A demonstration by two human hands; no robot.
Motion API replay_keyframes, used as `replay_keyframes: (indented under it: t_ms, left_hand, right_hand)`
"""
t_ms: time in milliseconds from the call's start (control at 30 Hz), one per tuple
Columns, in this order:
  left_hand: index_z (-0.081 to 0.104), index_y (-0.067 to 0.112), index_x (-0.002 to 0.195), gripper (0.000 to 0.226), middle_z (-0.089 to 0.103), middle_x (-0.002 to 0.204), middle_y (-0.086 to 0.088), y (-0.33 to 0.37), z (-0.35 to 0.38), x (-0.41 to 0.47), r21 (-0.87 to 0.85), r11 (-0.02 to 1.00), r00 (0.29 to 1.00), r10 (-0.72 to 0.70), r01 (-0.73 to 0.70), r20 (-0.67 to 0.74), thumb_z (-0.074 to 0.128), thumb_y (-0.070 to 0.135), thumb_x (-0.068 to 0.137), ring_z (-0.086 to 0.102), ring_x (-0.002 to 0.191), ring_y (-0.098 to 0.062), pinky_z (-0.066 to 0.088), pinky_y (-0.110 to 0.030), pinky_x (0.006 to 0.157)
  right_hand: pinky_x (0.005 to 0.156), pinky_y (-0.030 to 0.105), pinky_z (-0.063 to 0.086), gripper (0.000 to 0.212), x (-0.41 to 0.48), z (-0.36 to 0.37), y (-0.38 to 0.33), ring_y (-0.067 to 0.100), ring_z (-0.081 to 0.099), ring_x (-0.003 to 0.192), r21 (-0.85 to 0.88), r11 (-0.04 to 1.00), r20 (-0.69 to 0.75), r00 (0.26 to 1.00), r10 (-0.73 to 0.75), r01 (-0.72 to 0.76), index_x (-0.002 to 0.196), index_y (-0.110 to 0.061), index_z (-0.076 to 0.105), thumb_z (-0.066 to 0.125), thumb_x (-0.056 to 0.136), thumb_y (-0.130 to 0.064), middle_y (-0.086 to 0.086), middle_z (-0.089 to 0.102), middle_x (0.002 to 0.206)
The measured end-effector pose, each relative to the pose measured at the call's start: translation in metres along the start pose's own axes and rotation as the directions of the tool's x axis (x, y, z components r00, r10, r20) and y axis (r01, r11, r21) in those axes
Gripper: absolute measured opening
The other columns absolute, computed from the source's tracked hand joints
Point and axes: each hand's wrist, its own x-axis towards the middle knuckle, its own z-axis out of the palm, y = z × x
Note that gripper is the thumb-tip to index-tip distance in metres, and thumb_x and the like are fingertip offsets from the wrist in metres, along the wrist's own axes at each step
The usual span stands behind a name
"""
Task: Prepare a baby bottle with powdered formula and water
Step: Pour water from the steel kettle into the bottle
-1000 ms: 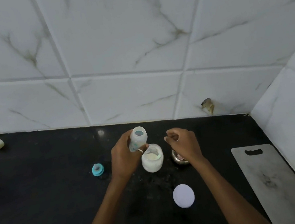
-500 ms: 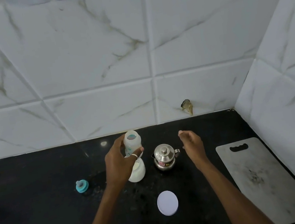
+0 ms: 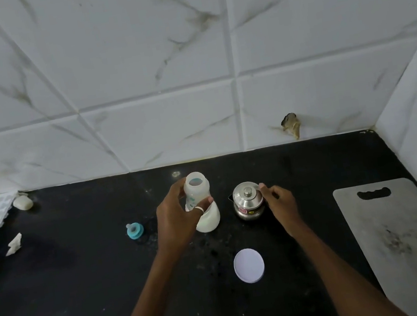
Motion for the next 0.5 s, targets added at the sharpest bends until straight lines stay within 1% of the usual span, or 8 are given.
replay_keyframes:
  t_ms: [67, 167, 267, 333, 433, 500]
  left_hand:
    - [0.060, 0.025, 0.129, 0.061, 0.065, 0.113, 0.018, -0.004, 0.000, -0.003, 0.007, 1.000, 1.000, -0.012, 0.012, 0.001, 0.089, 0.031, 0.075, 0.055, 0.100, 0.018, 0.039, 0.003, 0.080]
    - [0.060, 0.028, 0.128, 0.061, 0.066, 0.113, 0.019, -0.008, 0.000, -0.007, 0.003, 0.999, 0.999, -0.036, 0.036, -0.002, 0.089, 0.031, 0.075, 0.057, 0.102, 0.019, 0.042, 0.000, 0.082]
    - [0.060, 0.029, 0.129, 0.061, 0.066, 0.112, 0.020, -0.009, -0.001, -0.012, 0.007, 0.999, 0.999, -0.042, 0.042, -0.005, 0.089, 0.032, 0.075, 0.058, 0.103, 0.015, 0.044, -0.004, 0.083]
    - [0.060, 0.032, 0.127, 0.060, 0.066, 0.111, 0.021, -0.010, -0.003, -0.013, 0.012, 0.999, 0.999, -0.041, 0.041, -0.008, 0.089, 0.032, 0.075, 0.059, 0.103, 0.015, 0.044, -0.004, 0.083]
    - [0.058, 0.030, 0.130, 0.062, 0.066, 0.114, 0.020, -0.010, -0.007, -0.013, 0.019, 0.999, 0.999, -0.031, 0.032, -0.007, 0.088, 0.033, 0.075, 0.061, 0.105, 0.007, 0.044, -0.006, 0.085]
    - [0.058, 0.028, 0.132, 0.064, 0.066, 0.117, 0.018, -0.010, -0.011, -0.011, 0.019, 1.000, 1.000, -0.022, 0.022, -0.011, 0.088, 0.034, 0.075, 0.061, 0.106, 0.003, 0.046, -0.011, 0.087]
  right_hand:
    - [0.056, 0.032, 0.034, 0.048, 0.002, 0.001, 0.004, 0.013, 0.041, 0.057, 0.020, 1.000, 0.014, 1.000, -0.008, 0.008, 0.063, -0.015, 0.048, 0.064, 0.097, -0.046, 0.002, 0.044, 0.059]
    - [0.054, 0.033, 0.032, 0.048, 0.006, 0.002, 0.008, 0.018, 0.039, 0.058, 0.056, 0.998, 0.042, 0.999, -0.017, 0.014, 0.065, -0.013, 0.051, 0.066, 0.096, -0.046, 0.007, 0.043, 0.061]
    - [0.053, 0.033, 0.030, 0.049, 0.008, 0.005, 0.010, 0.017, 0.036, 0.056, 0.113, 0.994, 0.067, 0.998, -0.002, -0.006, 0.062, -0.014, 0.050, 0.068, 0.095, -0.046, 0.005, 0.041, 0.059]
    - [0.052, 0.033, 0.028, 0.049, 0.006, 0.007, 0.009, 0.015, 0.033, 0.055, 0.172, 0.984, 0.068, 0.997, 0.032, -0.043, 0.061, -0.015, 0.048, 0.071, 0.093, -0.044, 0.003, 0.037, 0.058]
    - [0.053, 0.031, 0.029, 0.047, 0.002, 0.009, 0.000, 0.012, 0.035, 0.054, 0.260, 0.963, 0.077, 0.995, 0.057, -0.075, 0.064, -0.006, 0.052, 0.073, 0.092, -0.038, 0.002, 0.040, 0.057]
    - [0.056, 0.030, 0.032, 0.047, -0.002, 0.009, -0.014, 0.012, 0.040, 0.058, 0.321, 0.944, 0.093, 0.994, 0.052, -0.079, 0.070, 0.000, 0.057, 0.074, 0.092, -0.038, 0.005, 0.045, 0.062]
